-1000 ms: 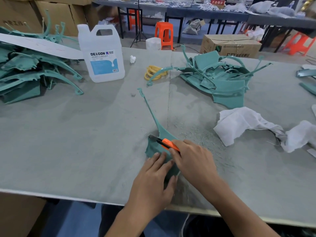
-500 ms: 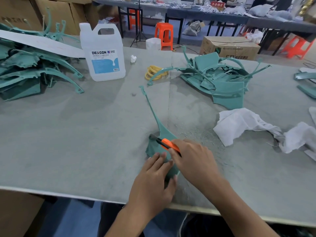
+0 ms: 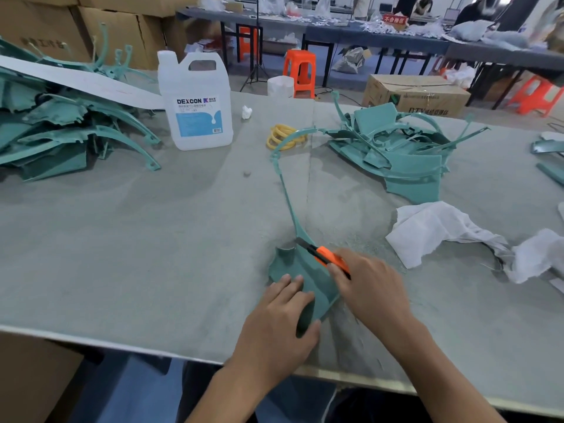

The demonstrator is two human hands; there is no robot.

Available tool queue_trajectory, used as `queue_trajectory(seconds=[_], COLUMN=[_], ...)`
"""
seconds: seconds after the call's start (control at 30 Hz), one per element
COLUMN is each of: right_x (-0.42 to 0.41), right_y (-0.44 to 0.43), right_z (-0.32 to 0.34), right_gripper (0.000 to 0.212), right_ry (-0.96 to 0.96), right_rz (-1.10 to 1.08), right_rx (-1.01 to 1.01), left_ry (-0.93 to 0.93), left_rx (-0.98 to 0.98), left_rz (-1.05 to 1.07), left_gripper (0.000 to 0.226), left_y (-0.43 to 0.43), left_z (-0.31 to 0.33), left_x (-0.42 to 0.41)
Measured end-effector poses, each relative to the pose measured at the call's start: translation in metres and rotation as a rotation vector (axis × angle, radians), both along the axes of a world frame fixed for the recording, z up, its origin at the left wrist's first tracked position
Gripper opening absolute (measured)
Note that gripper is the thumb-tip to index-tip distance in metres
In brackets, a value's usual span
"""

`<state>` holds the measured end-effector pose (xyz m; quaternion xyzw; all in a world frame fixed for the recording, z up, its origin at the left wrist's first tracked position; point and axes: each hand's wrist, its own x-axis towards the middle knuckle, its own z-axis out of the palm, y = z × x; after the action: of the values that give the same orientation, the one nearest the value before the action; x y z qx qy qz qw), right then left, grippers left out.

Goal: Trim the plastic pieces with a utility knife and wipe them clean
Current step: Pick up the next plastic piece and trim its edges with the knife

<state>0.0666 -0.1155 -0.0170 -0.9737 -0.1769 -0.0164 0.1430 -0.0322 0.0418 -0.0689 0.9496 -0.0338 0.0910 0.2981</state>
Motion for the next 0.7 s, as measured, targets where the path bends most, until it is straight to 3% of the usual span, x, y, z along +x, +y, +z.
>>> queue_trajectory(seconds=[0.1,0.23,0.7], right_x=[-0.006,-0.016,-0.012], right_y=[-0.005,0.001,0.025], right_z=[0.000,-0.003,-0.014], right_gripper=[0.024,0.024,0.028], right_ry=[-0.056,-0.046,-0.038], right_rz=[0.003,0.086,0.094], right_rx=[0.076,0.105,-0.039], left_ry=[-0.007,-0.057,-0.040], left_rx=[0.014,0.060,0.024], left_rz=[-0.092,-0.044,-0.016], left_gripper=[0.046,0.038,0.049], left_y=[0.015,0.016,0.016], left_z=[0.001,0.001,-0.006], left_x=[0.004,0.000,0.001])
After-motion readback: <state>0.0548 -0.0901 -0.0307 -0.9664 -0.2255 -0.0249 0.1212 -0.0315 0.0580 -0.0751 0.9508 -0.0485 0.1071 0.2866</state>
